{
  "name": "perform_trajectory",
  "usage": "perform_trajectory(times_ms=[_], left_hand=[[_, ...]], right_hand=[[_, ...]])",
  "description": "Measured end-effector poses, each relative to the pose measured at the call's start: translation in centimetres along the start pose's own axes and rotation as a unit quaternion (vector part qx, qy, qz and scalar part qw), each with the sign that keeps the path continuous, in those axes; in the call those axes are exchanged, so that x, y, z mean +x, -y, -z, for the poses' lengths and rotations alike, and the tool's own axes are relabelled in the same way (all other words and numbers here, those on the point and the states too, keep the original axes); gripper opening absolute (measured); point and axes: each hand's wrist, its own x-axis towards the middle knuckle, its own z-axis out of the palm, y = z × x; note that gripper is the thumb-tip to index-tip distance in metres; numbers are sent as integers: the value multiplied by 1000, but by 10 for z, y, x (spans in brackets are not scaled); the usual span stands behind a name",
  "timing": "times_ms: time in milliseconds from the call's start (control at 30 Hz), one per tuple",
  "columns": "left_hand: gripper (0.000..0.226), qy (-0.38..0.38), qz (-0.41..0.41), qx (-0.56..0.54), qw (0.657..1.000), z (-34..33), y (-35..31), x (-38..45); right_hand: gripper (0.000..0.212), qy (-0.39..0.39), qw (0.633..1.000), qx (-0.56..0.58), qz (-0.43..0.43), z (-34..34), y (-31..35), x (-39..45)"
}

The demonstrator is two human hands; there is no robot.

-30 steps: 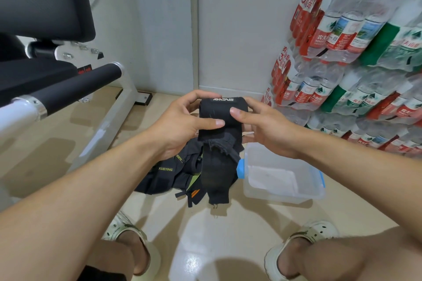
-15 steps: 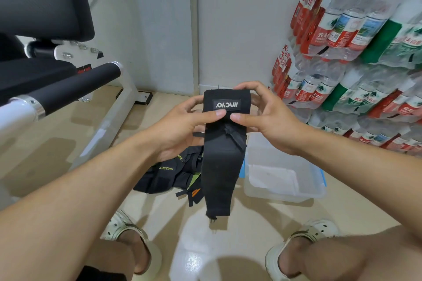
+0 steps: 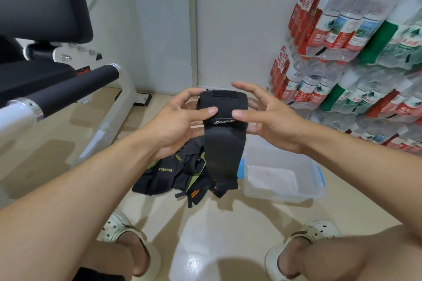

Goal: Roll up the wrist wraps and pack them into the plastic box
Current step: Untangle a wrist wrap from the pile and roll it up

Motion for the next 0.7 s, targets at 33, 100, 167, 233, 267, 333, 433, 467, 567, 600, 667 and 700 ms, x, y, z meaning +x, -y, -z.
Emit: perform_trajectory(times_ms=[33, 100, 167, 233, 267, 333, 433, 467, 567, 600, 667, 700], left_hand=[[37, 0, -7, 5, 1000, 1, 0, 0], [39, 3, -15, 20, 1000, 1, 1, 0], [39, 9, -20, 25, 999, 1, 2, 0], [40, 12, -22, 25, 999, 1, 3, -1], [41, 11, -20, 24, 999, 0, 4, -1], [46, 7, -10, 19, 1000, 1, 4, -1], [57, 8, 15, 8, 1000, 1, 4, -1], [60, 9, 23, 4, 1000, 0, 4, -1], [63, 1, 32, -3, 999, -1, 4, -2], [63, 0, 33, -2, 999, -1, 4, -2], [61, -2, 35, 2, 999, -1, 5, -1], [60, -6, 36, 8, 999, 0, 6, -1]], right_hand=[[64, 6, 1000, 2, -20, -1, 0, 0], [59, 17, 999, -9, -45, -3, -2, -1], [57, 8, 998, -18, -52, -5, -2, -1], [56, -2, 999, -16, -40, -6, -2, -1], [56, -6, 999, -13, -33, -6, -3, 0], [54, -11, 1000, -6, -17, -6, -4, 0], [52, -23, 1000, -7, 8, -5, -6, 1], [52, -27, 1000, -10, 13, -5, -7, 1], [52, -30, 999, -27, 23, -4, -8, 1], [52, -31, 999, -33, 26, -4, -8, 1], [51, -33, 998, -45, 30, -4, -10, 1], [48, -33, 998, -53, 32, -4, -11, 2]])
